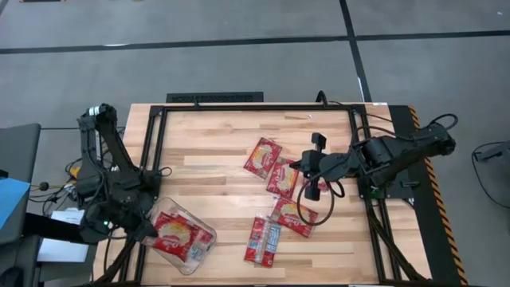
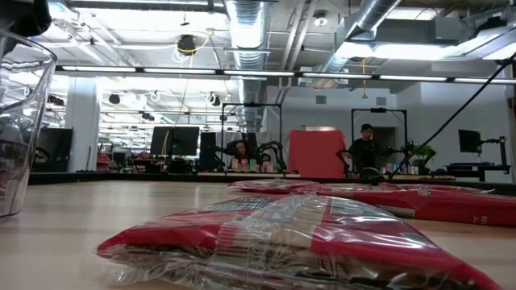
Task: Sort popcorn bags into baskets
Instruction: Put the red popcorn bag into the transparent bin
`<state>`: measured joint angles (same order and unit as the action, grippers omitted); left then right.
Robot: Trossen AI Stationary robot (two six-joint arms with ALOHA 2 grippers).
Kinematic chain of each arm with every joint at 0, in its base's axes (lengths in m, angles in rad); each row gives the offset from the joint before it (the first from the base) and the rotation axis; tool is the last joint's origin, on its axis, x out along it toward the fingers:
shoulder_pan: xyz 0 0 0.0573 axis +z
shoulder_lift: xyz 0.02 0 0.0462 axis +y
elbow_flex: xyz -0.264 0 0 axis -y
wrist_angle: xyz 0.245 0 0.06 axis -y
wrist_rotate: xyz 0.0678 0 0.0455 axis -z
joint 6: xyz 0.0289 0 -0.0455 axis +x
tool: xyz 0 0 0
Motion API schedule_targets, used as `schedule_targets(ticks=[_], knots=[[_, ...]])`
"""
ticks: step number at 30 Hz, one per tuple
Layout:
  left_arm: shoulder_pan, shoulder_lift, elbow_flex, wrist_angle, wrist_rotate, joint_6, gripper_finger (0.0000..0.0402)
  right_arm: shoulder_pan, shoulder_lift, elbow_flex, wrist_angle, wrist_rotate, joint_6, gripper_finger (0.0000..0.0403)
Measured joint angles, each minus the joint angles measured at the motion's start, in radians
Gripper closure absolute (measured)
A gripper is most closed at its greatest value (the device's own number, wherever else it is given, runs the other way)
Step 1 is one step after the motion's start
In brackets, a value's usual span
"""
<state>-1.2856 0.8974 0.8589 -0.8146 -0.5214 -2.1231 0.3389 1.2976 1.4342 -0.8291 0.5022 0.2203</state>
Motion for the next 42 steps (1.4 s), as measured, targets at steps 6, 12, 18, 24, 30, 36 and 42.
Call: schedule_targets(ticks=[6,12,18,24,30,36,42], knots=[[0.006,0.0,-0.077,0.017,0.031,-0.026,0.0401,0.0,0.0,0.0,0.0,0.0,0.0,0.0384],[0.007,0.0,-0.164,0.1,0.049,-0.043,0.0401,0.0,0.0,0.0,0.0,0.0,0.0,0.0366],[0.01,0.006,-0.201,0.076,0.13,-0.069,0.0396,-0.001,0.0,0.0,0.0,0.0,0.0,0.037],[0.044,0.006,-0.201,0.042,0.155,-0.032,0.0339,-0.001,0.0,0.0,-0.001,0.0,0.0,0.038],[0.057,0.004,-0.201,0.073,0.158,-0.007,0.0242,-0.001,0.0,0.0,-0.002,0.0,-0.001,0.0368],[0.057,-0.117,-0.201,0.226,0.087,-0.032,0.0161,-0.003,0.0,0.0,-0.001,0.03,-0.01,0.0357],[0.095,-0.314,-0.191,0.438,-0.109,0.118,0.0144,-0.055,0.0,0.0,0.006,0.047,0.007,0.0362]])
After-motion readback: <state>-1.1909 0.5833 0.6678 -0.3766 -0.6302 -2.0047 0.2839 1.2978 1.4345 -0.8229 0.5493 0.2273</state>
